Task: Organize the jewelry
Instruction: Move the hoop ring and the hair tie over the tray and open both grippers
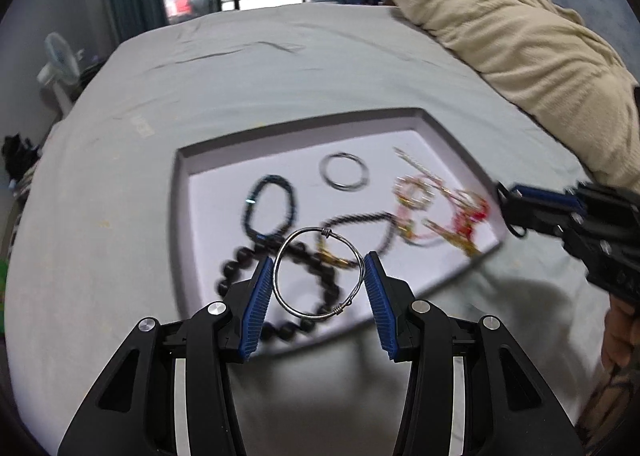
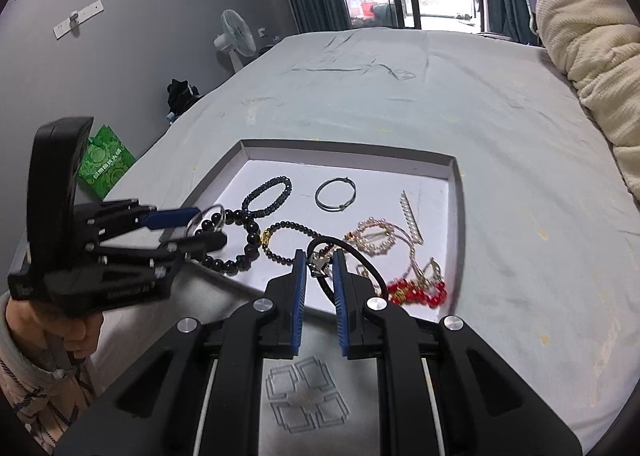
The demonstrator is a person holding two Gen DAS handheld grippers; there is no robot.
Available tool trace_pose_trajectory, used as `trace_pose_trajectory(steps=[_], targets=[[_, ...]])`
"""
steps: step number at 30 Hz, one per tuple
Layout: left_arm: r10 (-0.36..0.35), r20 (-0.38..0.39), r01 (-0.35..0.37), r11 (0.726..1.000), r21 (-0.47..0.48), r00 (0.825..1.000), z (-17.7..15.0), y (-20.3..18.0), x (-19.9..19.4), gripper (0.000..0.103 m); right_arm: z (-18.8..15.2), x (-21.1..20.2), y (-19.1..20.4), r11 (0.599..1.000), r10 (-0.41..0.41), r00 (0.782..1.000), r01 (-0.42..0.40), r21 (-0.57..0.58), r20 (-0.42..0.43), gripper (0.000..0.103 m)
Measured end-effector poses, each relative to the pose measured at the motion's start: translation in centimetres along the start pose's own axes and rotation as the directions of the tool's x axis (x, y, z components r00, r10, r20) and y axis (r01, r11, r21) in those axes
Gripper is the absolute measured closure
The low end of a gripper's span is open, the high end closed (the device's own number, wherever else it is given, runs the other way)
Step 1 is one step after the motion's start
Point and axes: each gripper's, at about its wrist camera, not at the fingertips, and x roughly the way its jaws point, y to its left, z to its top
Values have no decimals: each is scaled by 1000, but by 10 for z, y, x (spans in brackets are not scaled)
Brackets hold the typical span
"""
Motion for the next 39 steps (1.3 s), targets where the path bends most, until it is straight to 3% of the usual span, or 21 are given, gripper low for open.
trace_pose_trajectory(steps=[10, 21, 25, 30, 32, 33, 39], targets=[[47, -9, -47, 999, -7, 999, 33, 25, 32, 55, 6, 34, 2, 1000, -17, 999, 17, -10, -44, 90], [43, -75, -40, 998, 38, 996, 27, 13, 58, 55, -2, 68, 9, 1000, -26, 993, 24, -16, -113, 90], [65, -64, -61, 996, 61, 996, 24, 9, 56, 45, -5, 69, 9, 999, -35, 992, 32, -24, -125, 88], [73, -56, -69, 996, 58, 996, 25, 9, 50, 41, -4, 60, 2, 999, -45, 993, 45, -2, -109, 75], [73, -40, -71, 996, 49, 997, 26, 9, 44, 25, -2, 54, 1, 999, -44, 994, 44, -2, -97, 72], [73, -31, -71, 996, 46, 997, 27, 9, 42, 23, 0, 50, 1, 999, -46, 995, 46, -1, -88, 69], [56, 2, -56, 998, -22, 998, 28, 12, 21, 11, 10, 24, -3, 998, -62, 998, 63, 16, -16, 40]])
